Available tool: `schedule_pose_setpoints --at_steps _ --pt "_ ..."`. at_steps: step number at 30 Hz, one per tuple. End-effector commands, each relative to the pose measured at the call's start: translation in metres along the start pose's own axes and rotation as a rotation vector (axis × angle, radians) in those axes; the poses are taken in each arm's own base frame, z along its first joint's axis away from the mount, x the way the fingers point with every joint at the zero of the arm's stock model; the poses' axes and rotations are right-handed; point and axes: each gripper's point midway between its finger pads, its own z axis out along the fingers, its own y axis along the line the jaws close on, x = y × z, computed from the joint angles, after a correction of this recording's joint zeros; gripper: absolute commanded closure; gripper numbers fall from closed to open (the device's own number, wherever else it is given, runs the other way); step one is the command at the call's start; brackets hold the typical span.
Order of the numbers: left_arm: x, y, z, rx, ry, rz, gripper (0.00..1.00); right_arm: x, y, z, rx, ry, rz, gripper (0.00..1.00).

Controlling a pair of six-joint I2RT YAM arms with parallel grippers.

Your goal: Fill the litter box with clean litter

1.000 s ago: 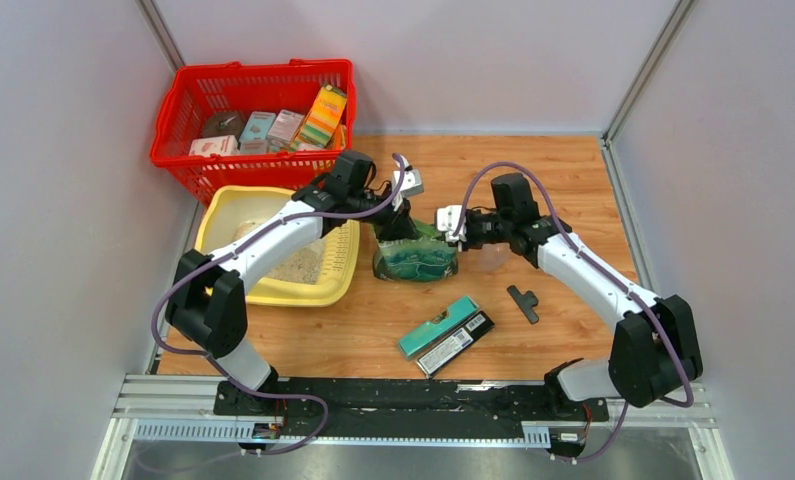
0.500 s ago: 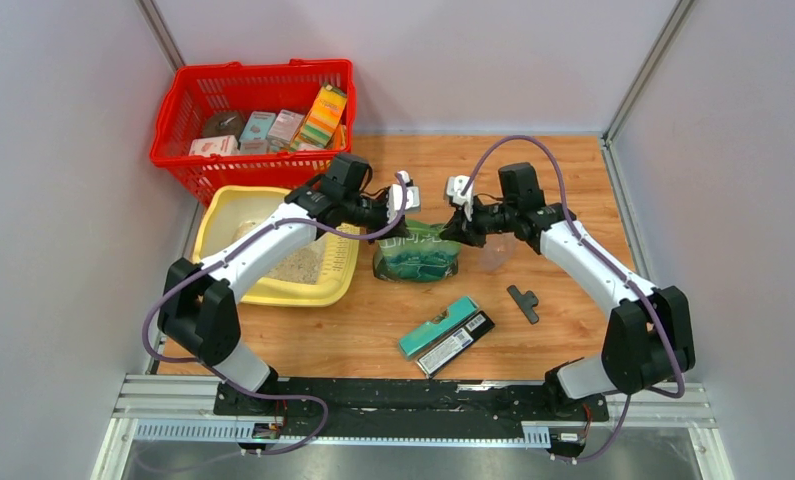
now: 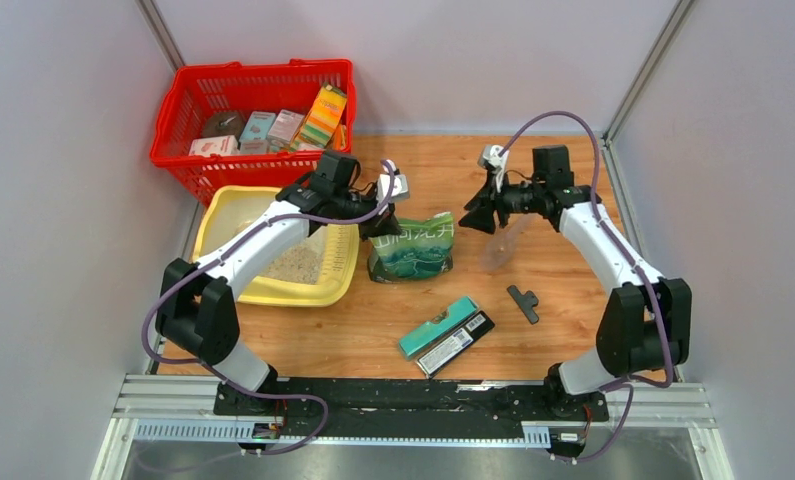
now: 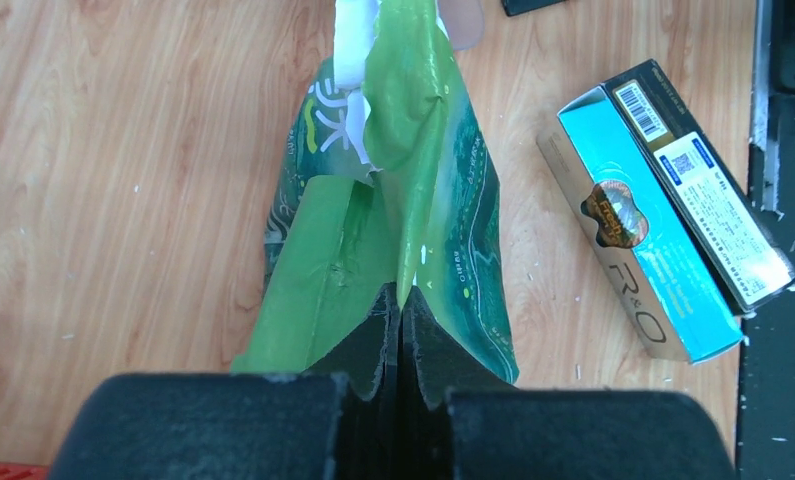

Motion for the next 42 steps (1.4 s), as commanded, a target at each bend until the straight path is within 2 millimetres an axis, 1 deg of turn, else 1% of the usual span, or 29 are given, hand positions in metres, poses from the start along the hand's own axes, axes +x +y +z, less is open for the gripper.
schedule_pose_setpoints --at_steps 1,2,4,5,6,8,9,11,12,14,15,16,17,18,19,22,24,25,27,31,34,35,36,37,38,39,40,41,42 --pt "0.007 -0.002 -0.008 0.012 0.032 -0.169 1.00 -0.048 -0.003 -0.027 0.071 -0.051 -0.285 0.44" --pt "0.006 -0.002 -0.007 0.017 0.030 -0.175 1.00 -0.050 0.003 -0.024 0.060 -0.048 -0.338 0.39" --pt "0.002 -0.001 -0.006 0.028 0.021 -0.187 1.00 -0.053 0.008 -0.022 0.048 -0.030 -0.484 0.37" --pt "0.002 -0.001 -0.005 0.032 0.022 -0.196 1.00 -0.050 0.020 -0.016 0.009 -0.015 -0.521 0.35" --pt "0.002 -0.002 -0.003 0.045 0.020 -0.207 1.00 -0.050 0.023 -0.013 -0.007 -0.006 -0.613 0.35" --pt "0.000 -0.001 -0.002 0.050 0.017 -0.216 1.00 -0.047 0.038 -0.002 -0.061 -0.003 -0.692 0.34" --pt "-0.001 -0.001 -0.001 0.054 0.015 -0.225 1.00 -0.042 0.041 0.004 -0.082 0.000 -0.760 0.34" --pt "-0.002 -0.001 -0.001 0.053 0.013 -0.225 1.00 -0.039 0.049 0.016 -0.124 -0.001 -0.833 0.34" --pt "-0.001 -0.001 -0.001 0.054 0.015 -0.228 1.00 -0.033 0.048 0.021 -0.130 0.014 -0.855 0.34" --pt "-0.002 -0.002 -0.002 0.058 0.013 -0.232 1.00 -0.034 0.046 0.030 -0.134 0.007 -0.924 0.35" --pt "-0.003 -0.004 -0.002 0.065 0.010 -0.234 1.00 -0.033 0.042 0.034 -0.121 0.012 -0.938 0.36" --pt "-0.004 -0.004 -0.002 0.066 0.008 -0.233 1.00 -0.028 0.040 0.039 -0.117 0.016 -0.944 0.36" --pt "-0.005 -0.004 -0.002 0.067 0.005 -0.234 1.00 -0.031 0.037 0.044 -0.105 0.004 -0.982 0.37" --pt "-0.005 -0.005 -0.003 0.070 0.004 -0.240 1.00 -0.026 0.034 0.048 -0.113 0.016 -0.988 0.37" --pt "-0.006 -0.005 -0.003 0.071 0.002 -0.239 1.00 -0.026 0.033 0.050 -0.118 0.020 -0.994 0.38" --pt "-0.009 -0.006 -0.005 0.075 -0.004 -0.226 1.00 -0.020 0.022 0.057 -0.097 0.042 -0.979 0.41" --pt "-0.011 -0.006 -0.005 0.075 -0.006 -0.224 1.00 -0.023 0.018 0.060 -0.082 0.041 -0.976 0.45" --pt "-0.011 -0.006 -0.005 0.077 -0.004 -0.224 1.00 -0.021 0.016 0.062 -0.085 0.044 -0.960 0.50" --pt "-0.013 -0.006 -0.005 0.081 -0.008 -0.214 1.00 -0.024 0.013 0.063 -0.073 0.045 -0.935 0.54" --pt "-0.010 -0.008 -0.008 0.089 0.008 -0.196 1.00 -0.025 0.006 0.060 -0.051 0.049 -0.871 0.78" --pt "-0.005 -0.012 -0.011 0.102 0.037 -0.183 0.97 -0.026 0.004 0.054 -0.038 0.050 -0.823 0.81" --pt "-0.004 -0.014 -0.013 0.107 0.045 -0.173 0.89 -0.022 0.005 0.052 -0.043 0.063 -0.789 0.81" --pt "-0.001 -0.014 -0.015 0.110 0.057 -0.128 0.84 -0.023 0.004 0.051 -0.042 0.062 -0.762 0.82" --pt "0.005 -0.018 -0.018 0.118 0.081 -0.118 0.77 -0.023 0.000 0.046 -0.024 0.060 -0.662 0.85" --pt "0.008 -0.019 -0.021 0.118 0.090 -0.048 0.76 -0.026 -0.002 0.043 -0.016 0.051 -0.608 0.88" --pt "0.017 -0.020 -0.023 0.110 0.120 -0.031 0.76 -0.023 -0.003 0.044 -0.029 0.043 -0.528 0.92" --pt "0.022 -0.021 -0.026 0.108 0.137 -0.009 0.76 -0.034 -0.009 0.035 -0.010 0.019 -0.437 1.00" --pt "0.023 -0.021 -0.029 0.100 0.143 0.034 0.80 -0.033 -0.010 0.033 -0.023 0.015 -0.364 1.00" --pt "0.030 -0.020 -0.029 0.085 0.163 0.045 0.83 -0.034 -0.009 0.032 -0.050 0.001 -0.304 1.00"
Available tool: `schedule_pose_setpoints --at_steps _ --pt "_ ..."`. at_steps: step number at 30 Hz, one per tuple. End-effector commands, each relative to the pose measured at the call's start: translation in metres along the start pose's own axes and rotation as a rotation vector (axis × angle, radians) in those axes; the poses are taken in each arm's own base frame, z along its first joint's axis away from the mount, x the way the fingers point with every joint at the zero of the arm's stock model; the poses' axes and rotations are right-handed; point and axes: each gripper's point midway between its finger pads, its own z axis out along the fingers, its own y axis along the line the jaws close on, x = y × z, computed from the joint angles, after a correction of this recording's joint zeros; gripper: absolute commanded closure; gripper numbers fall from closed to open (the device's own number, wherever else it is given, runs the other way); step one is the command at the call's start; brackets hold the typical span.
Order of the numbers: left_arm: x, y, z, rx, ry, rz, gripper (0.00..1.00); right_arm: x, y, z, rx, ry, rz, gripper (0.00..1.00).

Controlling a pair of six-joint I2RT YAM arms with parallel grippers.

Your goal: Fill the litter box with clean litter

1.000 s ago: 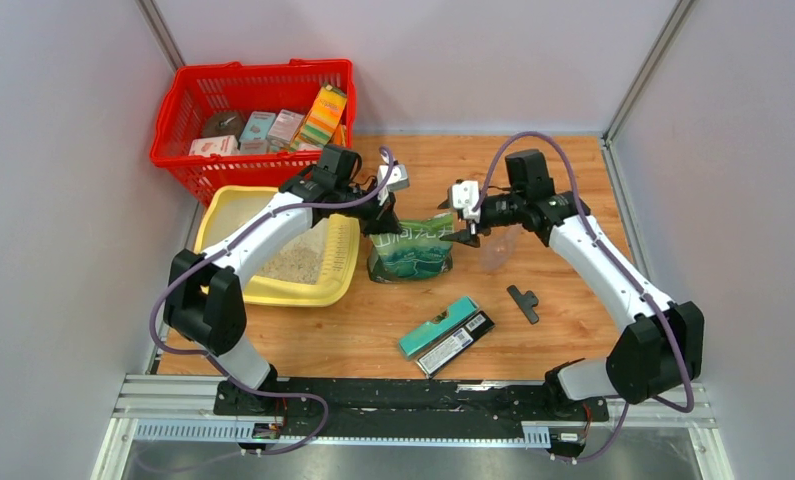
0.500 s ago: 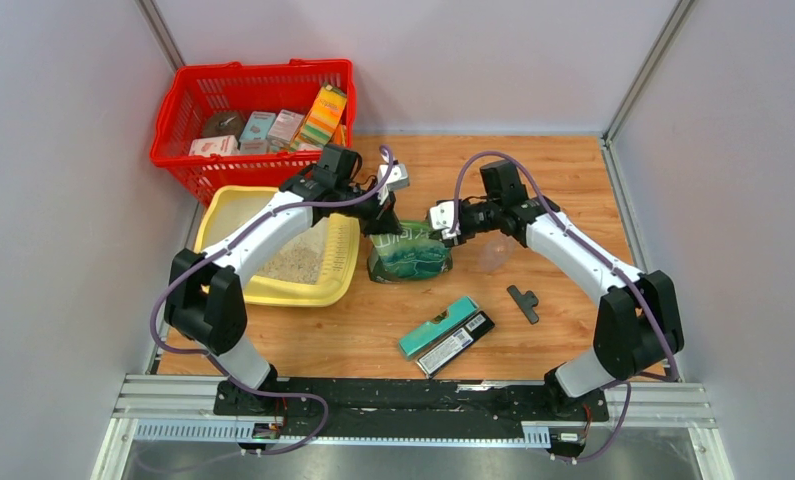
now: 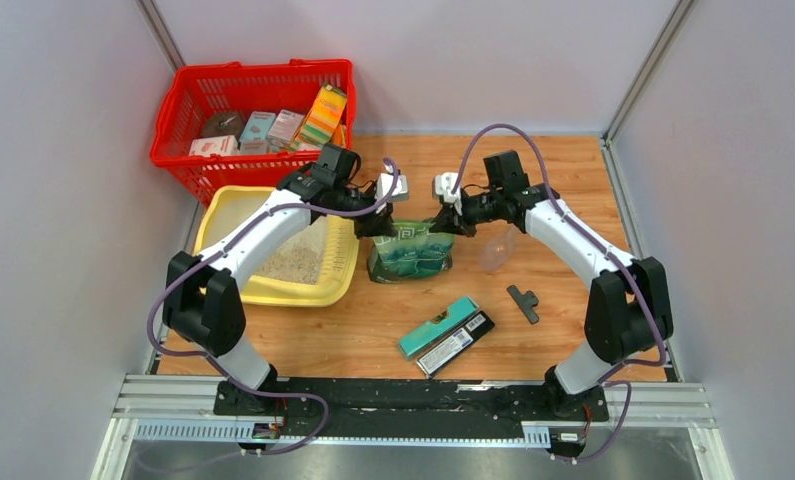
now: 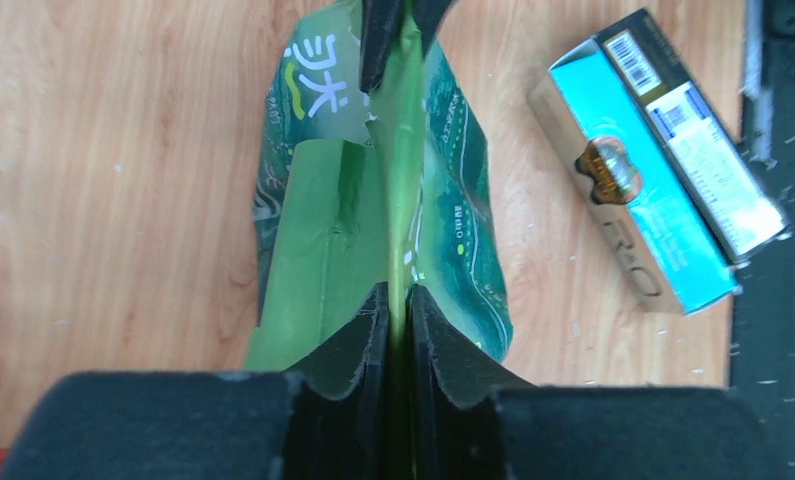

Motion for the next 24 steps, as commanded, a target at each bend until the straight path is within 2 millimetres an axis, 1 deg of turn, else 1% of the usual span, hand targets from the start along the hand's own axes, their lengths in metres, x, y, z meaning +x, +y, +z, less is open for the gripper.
schedule_pose_setpoints --at_steps 1,3,4,6,8,10,11,12,13,14,16,17,18,19,20,21,22,23,24 --pt "0.025 -0.018 -0.019 0.005 0.102 0.100 0.88 -0.019 -0.044 -0.038 0.094 -0.078 0.275 1.00" --pt "0.025 -0.013 -0.021 -0.027 0.108 0.121 0.93 -0.022 -0.041 -0.042 0.065 -0.104 0.359 1.00" --pt "0.026 -0.012 -0.020 -0.034 0.111 0.120 1.00 -0.021 -0.041 -0.045 0.059 -0.103 0.383 1.00" --pt "0.025 -0.007 -0.022 -0.057 0.112 0.113 1.00 -0.019 -0.035 -0.049 0.042 -0.105 0.445 1.00" --pt "0.023 -0.002 -0.024 -0.088 0.106 0.100 1.00 -0.012 -0.035 -0.056 0.059 -0.103 0.498 1.00" --pt "0.023 0.006 -0.027 -0.118 0.081 0.076 1.00 -0.008 -0.035 -0.063 0.065 -0.118 0.568 1.00" --pt "0.023 0.006 -0.027 -0.122 0.072 0.048 1.00 -0.007 -0.035 -0.066 0.069 -0.125 0.597 1.00" --pt "0.022 0.010 -0.027 -0.132 0.058 0.038 1.00 -0.010 -0.033 -0.068 0.057 -0.145 0.634 1.00" --pt "0.022 0.011 -0.026 -0.129 0.049 0.023 1.00 -0.010 -0.033 -0.072 0.063 -0.150 0.647 1.00" --pt "0.022 0.012 -0.025 -0.127 0.042 -0.010 1.00 -0.015 -0.031 -0.074 0.066 -0.155 0.642 1.00" --pt "0.014 0.015 -0.024 -0.128 0.014 -0.021 1.00 -0.015 -0.024 -0.074 0.061 -0.158 0.638 1.00" --pt "0.009 0.013 -0.021 -0.113 -0.011 -0.058 0.98 -0.016 -0.024 -0.073 0.066 -0.160 0.625 1.00" --pt "-0.003 0.018 -0.021 -0.120 -0.041 -0.049 0.93 -0.016 -0.019 -0.074 0.070 -0.158 0.619 1.00" --pt "-0.008 0.018 -0.019 -0.114 -0.054 -0.054 0.83 -0.016 -0.020 -0.074 0.074 -0.159 0.609 1.00" --pt "-0.012 0.018 -0.015 -0.103 -0.059 -0.058 0.78 -0.017 -0.018 -0.073 0.072 -0.159 0.608 1.00" --pt "-0.025 0.015 -0.012 -0.093 -0.073 -0.025 0.75 -0.018 -0.017 -0.073 0.071 -0.161 0.602 1.00" --pt "-0.030 0.014 -0.008 -0.083 -0.077 -0.006 0.68 -0.018 -0.016 -0.072 0.067 -0.161 0.596 1.00" --pt "-0.034 0.014 -0.002 -0.074 -0.082 0.009 0.65 -0.018 -0.016 -0.071 0.066 -0.161 0.590 1.00" --pt "-0.047 0.009 0.004 -0.058 -0.096 0.044 0.63 -0.019 -0.016 -0.071 0.068 -0.162 0.585 1.00"
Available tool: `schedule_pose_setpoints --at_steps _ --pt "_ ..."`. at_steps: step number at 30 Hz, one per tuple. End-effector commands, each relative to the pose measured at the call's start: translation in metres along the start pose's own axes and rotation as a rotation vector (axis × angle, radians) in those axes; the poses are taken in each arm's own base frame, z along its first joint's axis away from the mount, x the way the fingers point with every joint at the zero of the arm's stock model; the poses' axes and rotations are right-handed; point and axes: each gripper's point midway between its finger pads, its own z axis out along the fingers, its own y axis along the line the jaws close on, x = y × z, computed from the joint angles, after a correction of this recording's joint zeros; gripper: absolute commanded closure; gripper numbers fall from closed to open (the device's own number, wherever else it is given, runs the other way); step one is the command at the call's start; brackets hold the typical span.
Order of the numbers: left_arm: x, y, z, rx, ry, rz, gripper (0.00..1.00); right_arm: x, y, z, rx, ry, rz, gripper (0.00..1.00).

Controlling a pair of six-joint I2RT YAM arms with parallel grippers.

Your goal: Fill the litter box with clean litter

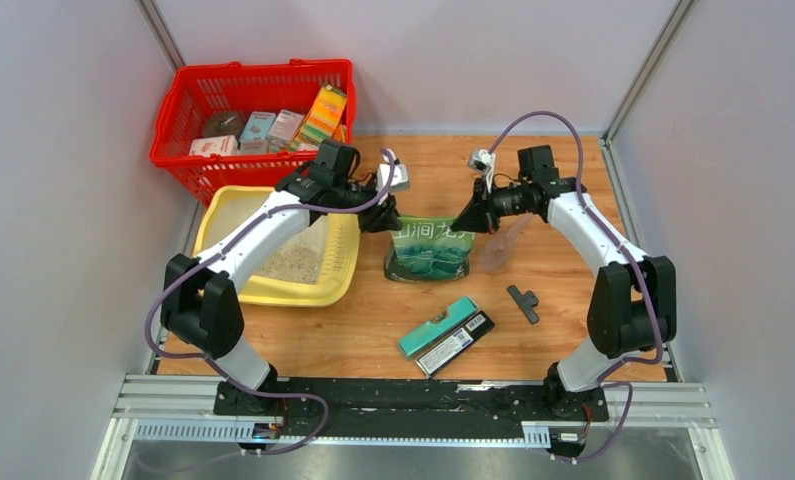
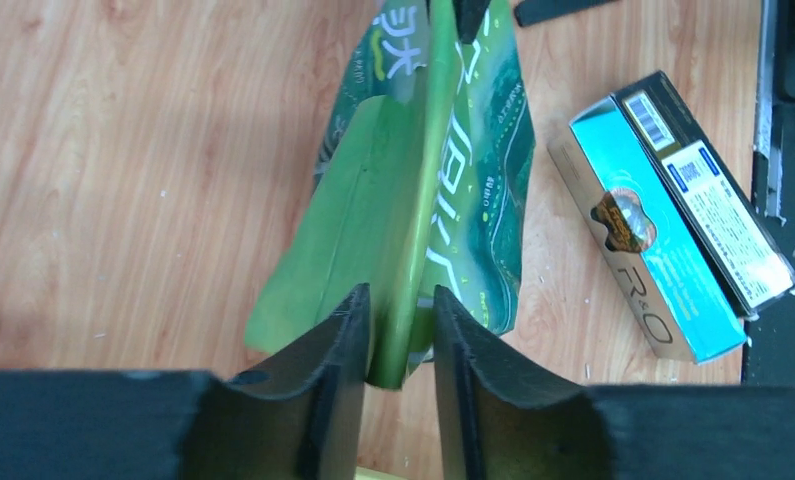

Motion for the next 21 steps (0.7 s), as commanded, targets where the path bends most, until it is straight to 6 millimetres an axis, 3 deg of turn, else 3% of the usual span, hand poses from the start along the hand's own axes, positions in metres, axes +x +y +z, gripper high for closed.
schedule_pose_setpoints --at_steps 1,7,11,12,14,15,16,18,20,21 --pt "-0.032 0.000 0.011 0.010 -0.031 0.033 0.60 -0.037 0.003 -0.027 0.069 -0.085 -0.103 1.00" --pt "-0.054 -0.003 0.050 0.058 -0.054 0.084 0.55 -0.042 0.009 -0.025 0.064 -0.084 -0.163 1.00" --pt "-0.050 0.001 0.077 0.073 -0.020 0.084 0.53 -0.040 0.012 -0.024 0.054 -0.083 -0.179 1.00" --pt "-0.057 0.004 0.080 0.072 -0.025 0.090 0.53 -0.040 0.013 -0.023 0.048 -0.085 -0.181 1.00" --pt "-0.051 0.005 0.091 0.086 0.000 0.067 0.63 -0.039 0.014 -0.023 0.046 -0.085 -0.186 1.00" --pt "-0.058 0.006 0.090 0.086 -0.003 0.061 0.72 -0.038 0.015 -0.023 0.048 -0.082 -0.191 1.00" --pt "-0.057 0.007 0.090 0.086 0.000 0.043 0.88 -0.035 0.016 -0.024 0.045 -0.072 -0.204 1.00" --pt "-0.057 0.008 0.086 0.077 0.000 0.018 1.00 -0.031 0.018 -0.029 0.051 -0.052 -0.227 1.00" --pt "-0.062 0.006 0.076 0.071 -0.026 -0.011 1.00 -0.024 0.019 -0.041 0.059 -0.025 -0.246 1.00" --pt "-0.054 0.008 0.073 0.064 -0.025 -0.037 1.00 -0.022 0.019 -0.047 0.072 -0.016 -0.251 1.00"
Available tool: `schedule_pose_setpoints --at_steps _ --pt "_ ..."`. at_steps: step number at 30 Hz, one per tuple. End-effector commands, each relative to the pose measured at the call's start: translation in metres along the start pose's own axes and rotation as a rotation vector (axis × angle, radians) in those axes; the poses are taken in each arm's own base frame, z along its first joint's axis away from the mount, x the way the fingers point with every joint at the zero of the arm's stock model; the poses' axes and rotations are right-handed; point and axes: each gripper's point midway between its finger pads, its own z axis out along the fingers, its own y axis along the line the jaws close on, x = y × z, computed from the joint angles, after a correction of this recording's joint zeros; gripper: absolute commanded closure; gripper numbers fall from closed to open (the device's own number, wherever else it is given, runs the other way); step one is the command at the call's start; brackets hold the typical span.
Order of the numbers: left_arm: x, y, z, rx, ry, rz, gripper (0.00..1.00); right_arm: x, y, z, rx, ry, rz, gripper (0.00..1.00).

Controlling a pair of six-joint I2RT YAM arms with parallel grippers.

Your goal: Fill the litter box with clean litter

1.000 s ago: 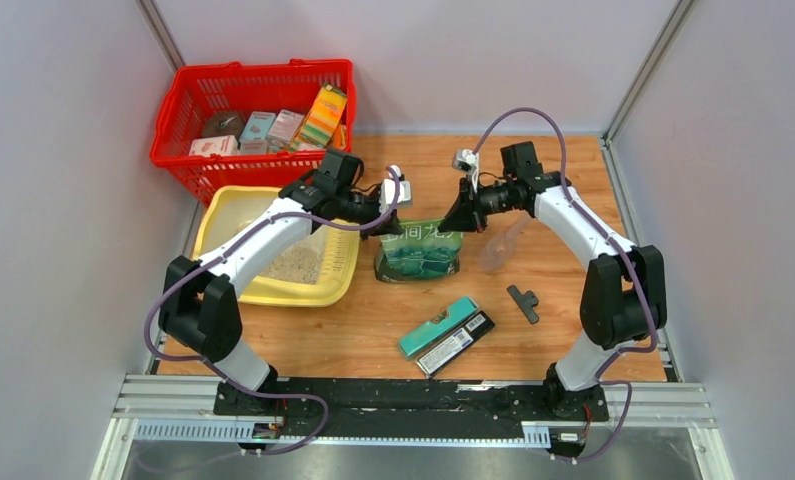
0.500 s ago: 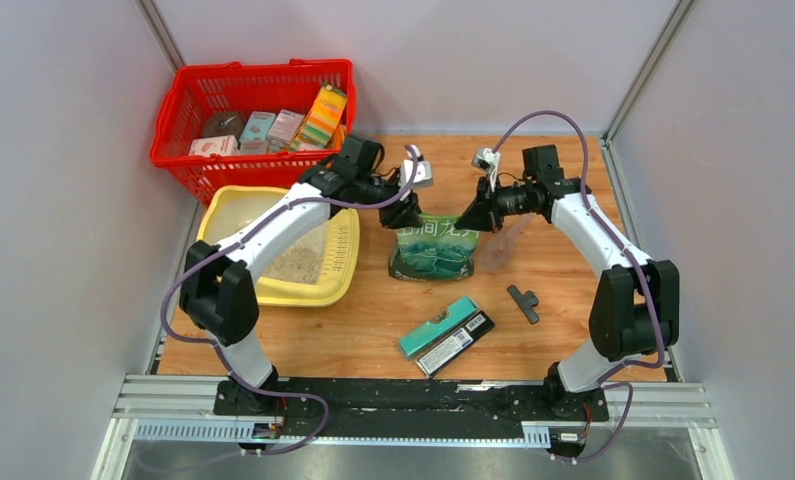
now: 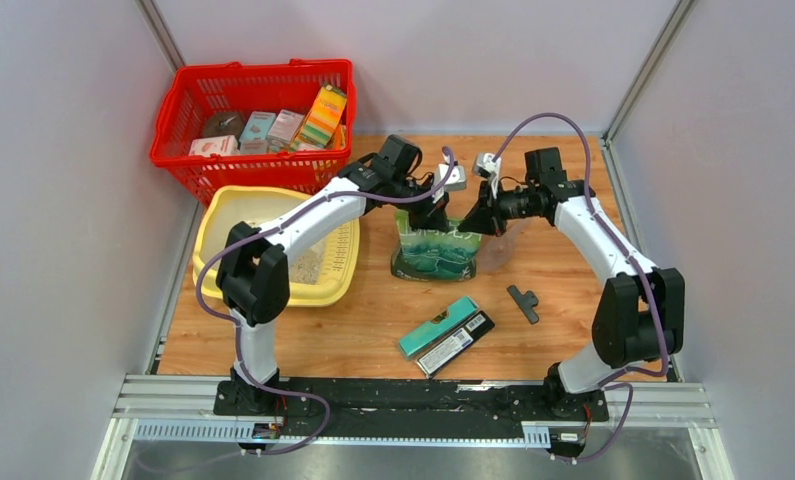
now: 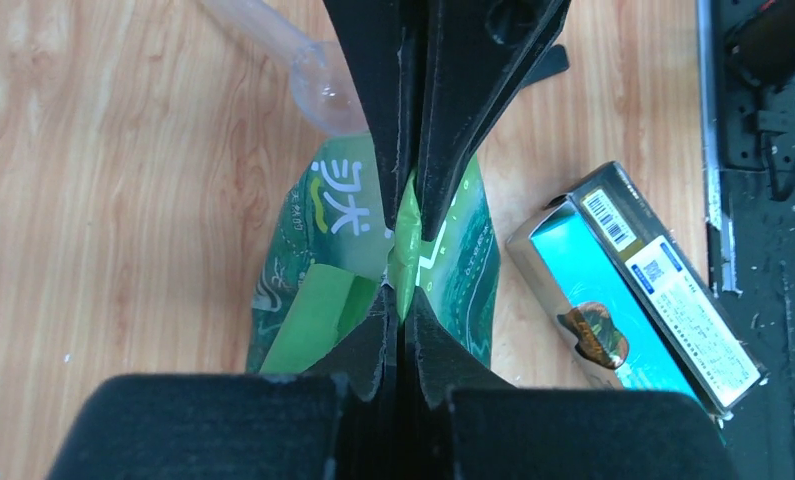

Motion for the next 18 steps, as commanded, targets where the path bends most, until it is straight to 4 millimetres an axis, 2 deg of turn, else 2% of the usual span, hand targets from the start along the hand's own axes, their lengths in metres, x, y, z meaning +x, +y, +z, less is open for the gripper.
schedule_pose_setpoints --at_steps 1,3,6,7,9,10,11,14,18 --pt "-0.010 0.012 -0.025 -0.068 -0.055 -0.044 1.00 -0.022 0.021 -0.042 0.007 -0.030 -0.131 1.00" --pt "-0.002 0.006 -0.029 -0.062 -0.040 -0.055 1.00 -0.015 0.019 -0.053 0.025 -0.010 -0.166 0.99" --pt "0.006 0.000 -0.028 -0.045 -0.026 -0.073 1.00 -0.002 0.022 -0.069 0.043 0.025 -0.131 0.92" --pt "0.006 0.001 -0.028 -0.046 -0.026 -0.081 1.00 0.004 0.018 -0.079 0.075 0.029 -0.098 0.89" --pt "0.005 0.000 -0.026 -0.042 -0.033 -0.101 1.00 0.010 0.021 -0.089 0.105 0.036 -0.092 0.85" --pt "0.005 0.001 -0.026 -0.044 -0.035 -0.104 1.00 0.013 0.022 -0.096 0.124 0.036 -0.080 0.78" --pt "0.003 0.002 -0.026 -0.048 -0.037 -0.107 1.00 0.013 0.025 -0.100 0.141 0.039 -0.089 0.77" --pt "-0.001 0.004 -0.027 -0.056 -0.047 -0.104 1.00 0.034 0.025 -0.112 0.192 0.096 -0.084 0.70" --pt "-0.005 0.005 -0.026 -0.060 -0.064 -0.108 1.00 0.098 0.021 -0.118 0.256 0.296 -0.028 0.57"
